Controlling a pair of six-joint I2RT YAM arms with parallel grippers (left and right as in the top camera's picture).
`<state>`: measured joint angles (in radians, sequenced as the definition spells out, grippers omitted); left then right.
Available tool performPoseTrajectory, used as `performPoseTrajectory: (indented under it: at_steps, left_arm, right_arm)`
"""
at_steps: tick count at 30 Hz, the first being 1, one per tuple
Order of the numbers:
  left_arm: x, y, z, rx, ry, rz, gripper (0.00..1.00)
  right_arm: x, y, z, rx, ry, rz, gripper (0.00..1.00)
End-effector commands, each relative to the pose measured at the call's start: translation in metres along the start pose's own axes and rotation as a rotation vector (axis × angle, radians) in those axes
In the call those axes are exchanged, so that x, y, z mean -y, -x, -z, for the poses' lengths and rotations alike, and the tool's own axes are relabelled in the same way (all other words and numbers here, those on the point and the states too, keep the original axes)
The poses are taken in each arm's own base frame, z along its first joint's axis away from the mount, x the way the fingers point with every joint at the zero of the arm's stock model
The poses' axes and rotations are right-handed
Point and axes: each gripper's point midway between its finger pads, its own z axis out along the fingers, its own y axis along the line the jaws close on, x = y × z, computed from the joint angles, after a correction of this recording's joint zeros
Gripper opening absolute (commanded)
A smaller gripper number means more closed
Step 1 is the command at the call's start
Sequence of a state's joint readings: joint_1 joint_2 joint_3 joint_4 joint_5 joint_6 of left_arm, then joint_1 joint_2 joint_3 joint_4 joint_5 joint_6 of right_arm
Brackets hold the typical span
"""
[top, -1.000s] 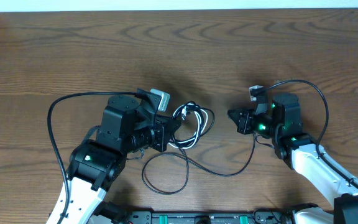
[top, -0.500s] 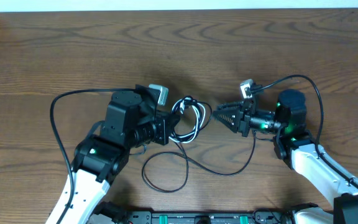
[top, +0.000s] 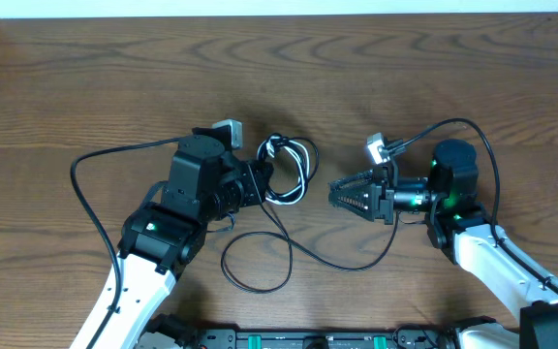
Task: Untangle cables
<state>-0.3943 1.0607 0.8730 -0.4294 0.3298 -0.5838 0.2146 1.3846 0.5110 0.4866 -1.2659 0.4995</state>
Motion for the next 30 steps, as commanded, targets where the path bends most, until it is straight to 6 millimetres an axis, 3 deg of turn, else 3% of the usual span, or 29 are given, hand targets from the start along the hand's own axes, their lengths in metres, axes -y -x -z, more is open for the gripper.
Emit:
performPoseTrajectory:
  at_steps: [1,6,8,18,26,30]
  left_arm:
    - [0.006,0.013,0.003,0.049,-0.015,-0.007,0.08]
    - [0.042,0.013,0.007,0.034,-0.195,-0.16,0.08]
    - [0.047,0.01,0.008,0.021,-0.228,-0.203,0.08]
    - [0.041,0.0,0.007,-0.017,-0.209,-0.222,0.08]
    - [0.059,-0.012,0.013,-0.074,-0.324,-0.279,0.08]
    - [0.061,-0.015,0.014,-0.084,-0.341,-0.292,0.08]
  right_arm:
    - [0.015,0.002,0.001,0.033,-0.074,-0.128,0.36]
    - [0.043,0.004,0.006,0.095,-0.218,-0.275,0.35]
    - [0.047,0.006,0.007,0.115,-0.241,-0.304,0.35]
    - [0.05,0.016,0.009,0.16,-0.257,-0.327,0.35]
    - [0.06,0.021,0.013,0.209,-0.315,-0.356,0.26]
    - [0.059,0.02,0.012,0.204,-0.306,-0.366,0.28]
